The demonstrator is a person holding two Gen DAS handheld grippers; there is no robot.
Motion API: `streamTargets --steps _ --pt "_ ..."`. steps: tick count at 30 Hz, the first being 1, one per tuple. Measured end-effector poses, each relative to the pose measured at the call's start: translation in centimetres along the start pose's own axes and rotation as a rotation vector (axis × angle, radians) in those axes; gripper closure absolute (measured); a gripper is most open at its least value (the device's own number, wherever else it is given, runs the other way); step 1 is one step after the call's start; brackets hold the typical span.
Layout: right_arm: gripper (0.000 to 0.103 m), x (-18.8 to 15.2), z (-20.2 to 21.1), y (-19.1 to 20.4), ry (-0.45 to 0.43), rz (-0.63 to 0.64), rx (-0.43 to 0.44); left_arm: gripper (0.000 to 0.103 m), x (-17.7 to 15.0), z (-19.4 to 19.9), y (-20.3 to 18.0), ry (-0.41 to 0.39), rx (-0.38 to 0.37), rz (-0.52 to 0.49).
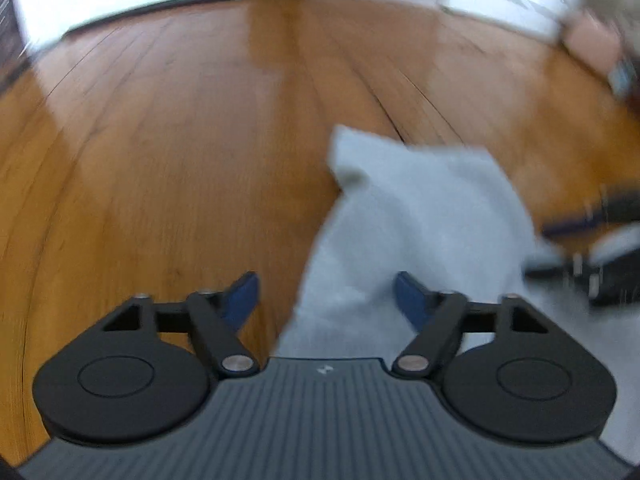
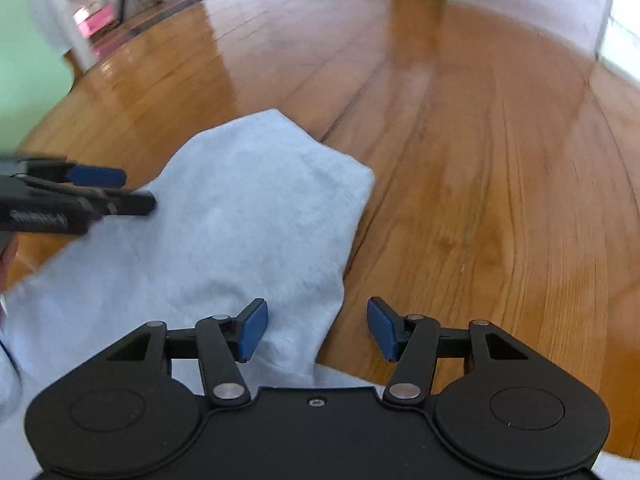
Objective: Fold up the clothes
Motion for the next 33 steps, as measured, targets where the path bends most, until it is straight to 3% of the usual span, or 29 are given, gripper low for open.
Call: streamTargets --steps 1,2,4,5,8,11,14,15,19,20,22,24,25,27,28,32,33 --pt "0.090 0.0 -0.1 0.5 -0.033 0.031 0.026 0.023 -0.3 -0.2 -0.6 -0.013 0.010 -0.027" --pt "0.098 0.0 -0.2 0.9 -0.060 0.051 0.047 0.031 -0.5 -0.1 -1.2 -0.038 0.015 -0.036" --pt "0.098 0.3 -0.4 1.3 -0.105 0.044 0.007 0.098 0.3 0.2 -1.5 -0.056 0.050 -0.023" --pt "0.098 0.8 -0.1 1.7 -0.143 0.054 -0.035 0.101 1.1 0.5 -1.3 -0.067 0.119 -0.016" --pt "0.099 0.3 1.8 1.6 -0.247 0.017 -0.141 0.101 1.2 1.5 -2.0 -0.127 0.286 -0.087" --pt "0.082 -2.3 4.4 -1.2 -0.282 -0.084 -0.240 0.101 0.5 1.0 -2.2 -0.110 0.361 -0.094" --pt "0.067 -6.9 7.9 -6.5 -0.269 -0.163 -0.236 0.102 -0.3 0.6 -1.7 -0.097 0.427 -0.064" --pt "0.059 -8.4 8.8 -8.7 -0.245 -0.195 -0.234 0.103 -0.4 0.4 -1.1 -0.087 0.403 -0.036" --pt "0.057 -13.4 11.4 -18.8 -0.120 -0.445 -0.226 0.102 -0.2 1.5 0.4 -0.103 0.307 0.125" --pt "0.057 -14.6 12.1 -21.2 -0.106 -0.537 -0.181 0.102 -0.1 2.0 0.3 -0.116 0.273 0.159" --pt "0.045 -16.9 13.5 -25.1 -0.086 -0.701 -0.070 0.099 -0.2 3.2 -0.2 -0.134 0.204 0.206" --pt "0.045 -18.3 12.6 -27.5 0.009 -0.793 0.057 0.099 -0.6 4.5 -0.9 -0.145 0.140 0.244" --pt "0.046 -18.9 11.9 -28.2 0.050 -0.812 0.065 0.099 -0.8 5.0 -1.4 -0.148 0.106 0.255" --pt "0.045 -18.9 10.8 -27.8 0.041 -0.802 -0.027 0.099 -1.8 5.9 -2.6 -0.151 0.034 0.284" --pt "0.046 -18.6 10.4 -27.5 0.027 -0.774 -0.033 0.099 -2.4 6.4 -3.3 -0.158 0.015 0.304" --pt "0.045 -18.5 9.9 -27.8 0.015 -0.726 -0.041 0.099 -5.2 8.0 -6.3 -0.236 0.057 0.349" --pt "0.045 -18.6 10.0 -28.3 0.027 -0.715 -0.009 0.098 -6.2 8.4 -7.2 -0.236 0.061 0.344"
Point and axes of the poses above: each gripper's, at about its wrist camera, not at the fingertips, and z roughly against the way its jaws point, y to its left, x to its top, the point moved 4 cm from there along -z, roughly the way its jaws point, and after that the axes turned 15 degrees about y, right-handed, at the moved point
